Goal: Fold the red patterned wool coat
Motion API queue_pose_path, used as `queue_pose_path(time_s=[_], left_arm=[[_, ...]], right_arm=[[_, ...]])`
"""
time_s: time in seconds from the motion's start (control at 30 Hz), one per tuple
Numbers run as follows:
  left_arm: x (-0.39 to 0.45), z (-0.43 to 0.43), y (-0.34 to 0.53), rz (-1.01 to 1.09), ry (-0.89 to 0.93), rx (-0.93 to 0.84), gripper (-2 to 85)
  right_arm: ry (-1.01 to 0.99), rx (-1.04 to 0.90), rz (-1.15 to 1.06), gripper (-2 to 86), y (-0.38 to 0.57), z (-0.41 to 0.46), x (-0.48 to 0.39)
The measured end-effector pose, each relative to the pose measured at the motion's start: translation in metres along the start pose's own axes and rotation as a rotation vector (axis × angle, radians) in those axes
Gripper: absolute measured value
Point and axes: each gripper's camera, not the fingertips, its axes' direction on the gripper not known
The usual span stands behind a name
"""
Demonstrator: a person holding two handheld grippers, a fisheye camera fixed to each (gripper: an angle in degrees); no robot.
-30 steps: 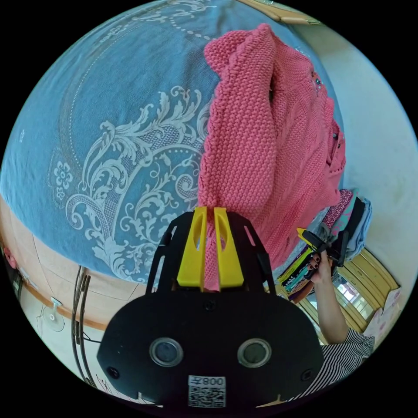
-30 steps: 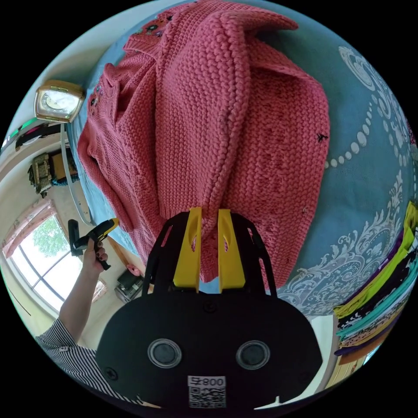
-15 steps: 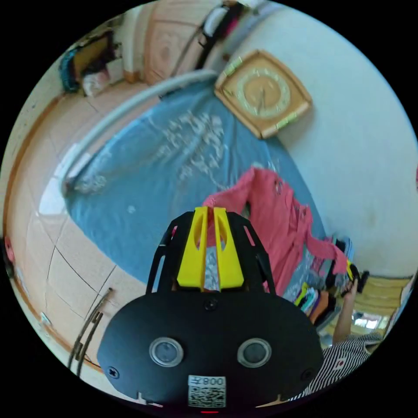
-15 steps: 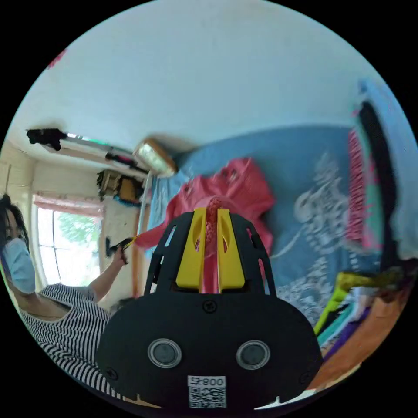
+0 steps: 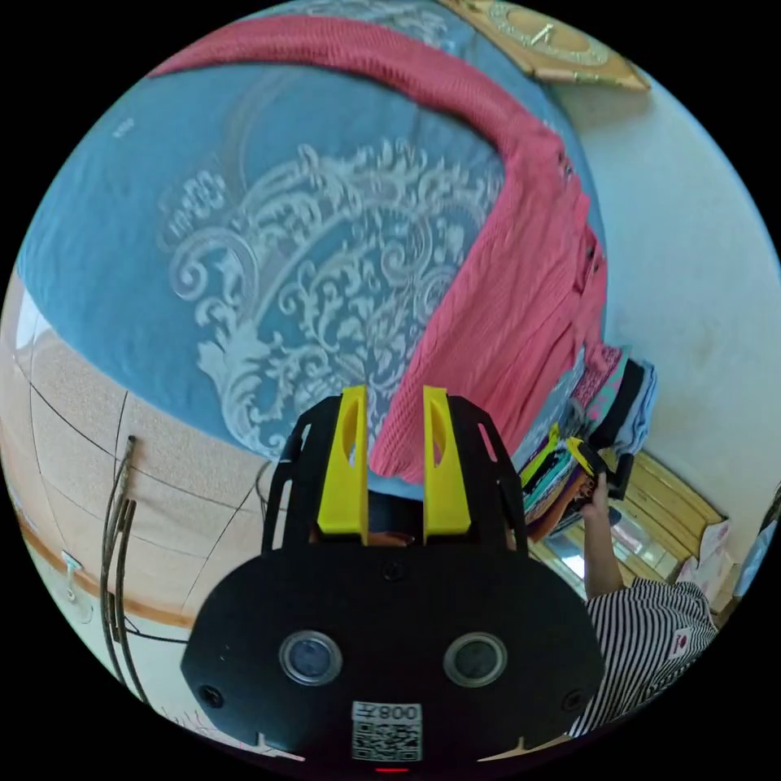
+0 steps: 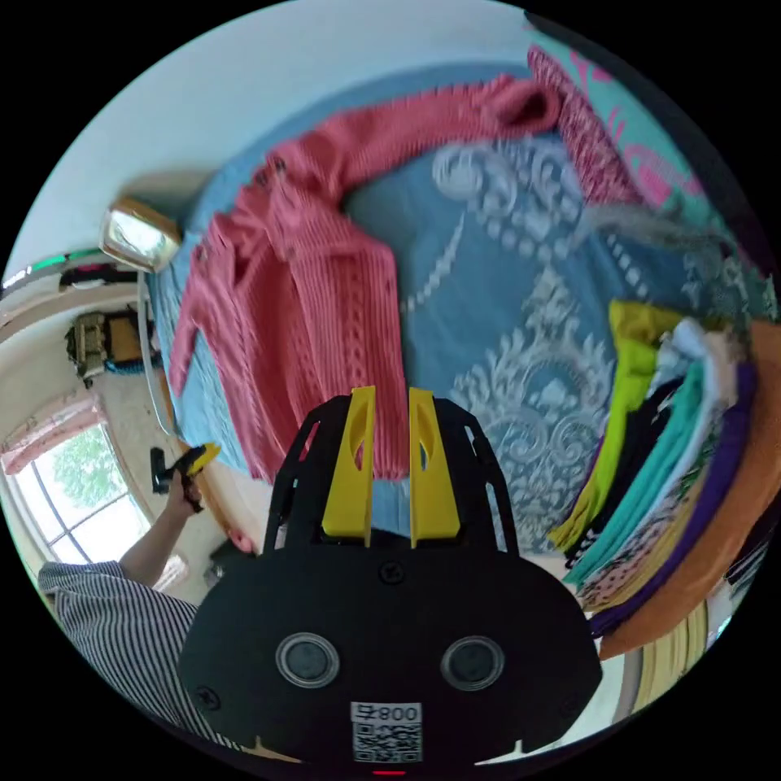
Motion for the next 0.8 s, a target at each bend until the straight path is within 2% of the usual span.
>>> queue_pose_path(time_s=[0.07,0.13,0.2,0.37,0.57,0.67,0.8], left_arm=[[-0.002,0.022,-0.001,-0.012,-0.014,-0.056,11.4],[-0.004,0.037,-0.002,-0.021,-0.019,-0.068,11.8],[-0.002,0.054,-0.004,-0.018,0.002,-0.092,11.7],[0.007,0.071,-0.007,0.026,-0.082,-0.131,10.0],[0.014,0.085,-0.002,0.045,-0.097,-0.133,9.0],[0.017,0.096,0.001,0.052,-0.005,-0.152,7.1],[0.030,0.113,0.006,0.058,-0.037,-0.169,4.9]], right_arm=[[0.004,-0.116,0.053,7.6,0.016,0.056,0.005],[-0.058,-0.153,0.099,7.6,0.024,0.082,0.011],[-0.052,-0.144,0.128,7.7,0.030,0.096,0.015],[-0.130,-0.119,0.160,8.2,0.026,0.128,0.010],[-0.062,-0.126,0.108,8.1,0.024,0.152,-0.018],[-0.112,-0.130,0.117,6.8,0.025,0.161,-0.020],[-0.110,-0.130,0.098,5.3,0.024,0.172,-0.028]])
